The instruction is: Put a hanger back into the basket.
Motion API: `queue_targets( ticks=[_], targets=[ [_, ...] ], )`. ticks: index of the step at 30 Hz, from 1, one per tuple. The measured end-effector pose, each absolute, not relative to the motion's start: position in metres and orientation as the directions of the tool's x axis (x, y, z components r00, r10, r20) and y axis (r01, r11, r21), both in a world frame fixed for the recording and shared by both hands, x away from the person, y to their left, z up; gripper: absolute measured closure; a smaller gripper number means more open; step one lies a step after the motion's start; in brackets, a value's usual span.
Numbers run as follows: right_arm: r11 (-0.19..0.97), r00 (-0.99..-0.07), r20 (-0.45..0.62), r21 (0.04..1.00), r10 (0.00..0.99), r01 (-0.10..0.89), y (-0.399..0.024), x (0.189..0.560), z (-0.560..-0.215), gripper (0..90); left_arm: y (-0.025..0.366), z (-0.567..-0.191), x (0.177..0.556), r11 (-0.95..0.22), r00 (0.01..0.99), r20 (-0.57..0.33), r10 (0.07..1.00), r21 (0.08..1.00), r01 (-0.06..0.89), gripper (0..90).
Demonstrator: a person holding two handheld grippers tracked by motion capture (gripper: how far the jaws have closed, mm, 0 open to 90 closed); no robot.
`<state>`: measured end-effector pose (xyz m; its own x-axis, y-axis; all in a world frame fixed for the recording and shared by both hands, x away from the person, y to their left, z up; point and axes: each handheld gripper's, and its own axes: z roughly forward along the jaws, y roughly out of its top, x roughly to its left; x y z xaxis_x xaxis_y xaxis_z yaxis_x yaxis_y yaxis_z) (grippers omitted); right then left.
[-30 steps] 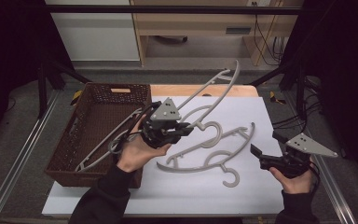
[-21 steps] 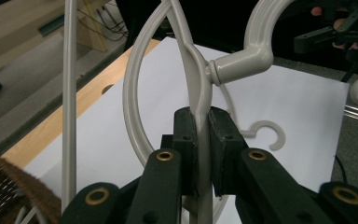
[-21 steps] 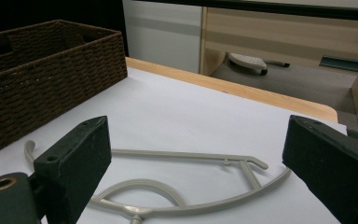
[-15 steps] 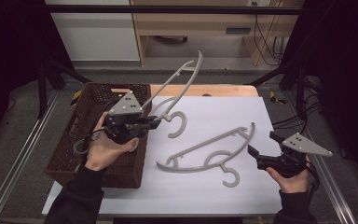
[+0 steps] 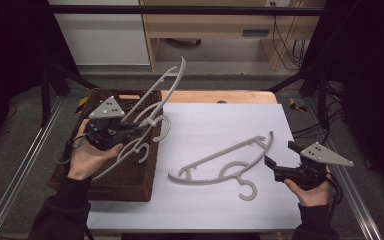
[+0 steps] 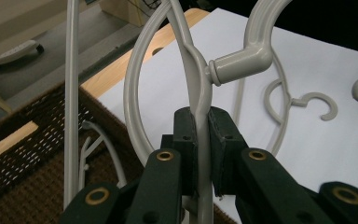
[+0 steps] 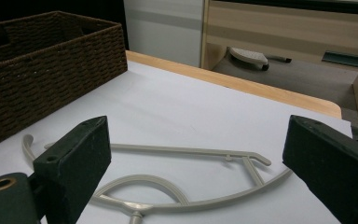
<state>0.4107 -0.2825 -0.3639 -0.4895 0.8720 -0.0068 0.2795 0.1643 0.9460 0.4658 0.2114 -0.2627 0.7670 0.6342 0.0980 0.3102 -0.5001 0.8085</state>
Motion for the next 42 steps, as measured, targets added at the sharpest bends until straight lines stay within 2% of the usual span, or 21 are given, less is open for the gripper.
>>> queue_targets(
  ticks=[11, 23, 42],
  targets=[
    [0.17, -0.49, -0.011, 0.944, 0.872, 0.282, -0.281, 0.412, -0.365, 7.9, 0.246, -0.28, 0.486, -0.479, 0.727, 0.066, 0.683, 0.792, 0.379, 82.0],
    [0.172, -0.491, -0.012, 0.944, 0.871, 0.283, -0.281, 0.412, -0.365, 7.8, 0.26, -0.305, 0.504, -0.486, 0.715, 0.03, 0.698, 0.754, 0.442, 82.0],
    [0.18, -0.492, -0.013, 0.939, 0.87, 0.292, -0.278, 0.413, -0.367, 7.8, 0.275, -0.342, 0.507, -0.486, 0.688, -0.021, 0.725, 0.693, 0.533, 81.9]
  ],
)
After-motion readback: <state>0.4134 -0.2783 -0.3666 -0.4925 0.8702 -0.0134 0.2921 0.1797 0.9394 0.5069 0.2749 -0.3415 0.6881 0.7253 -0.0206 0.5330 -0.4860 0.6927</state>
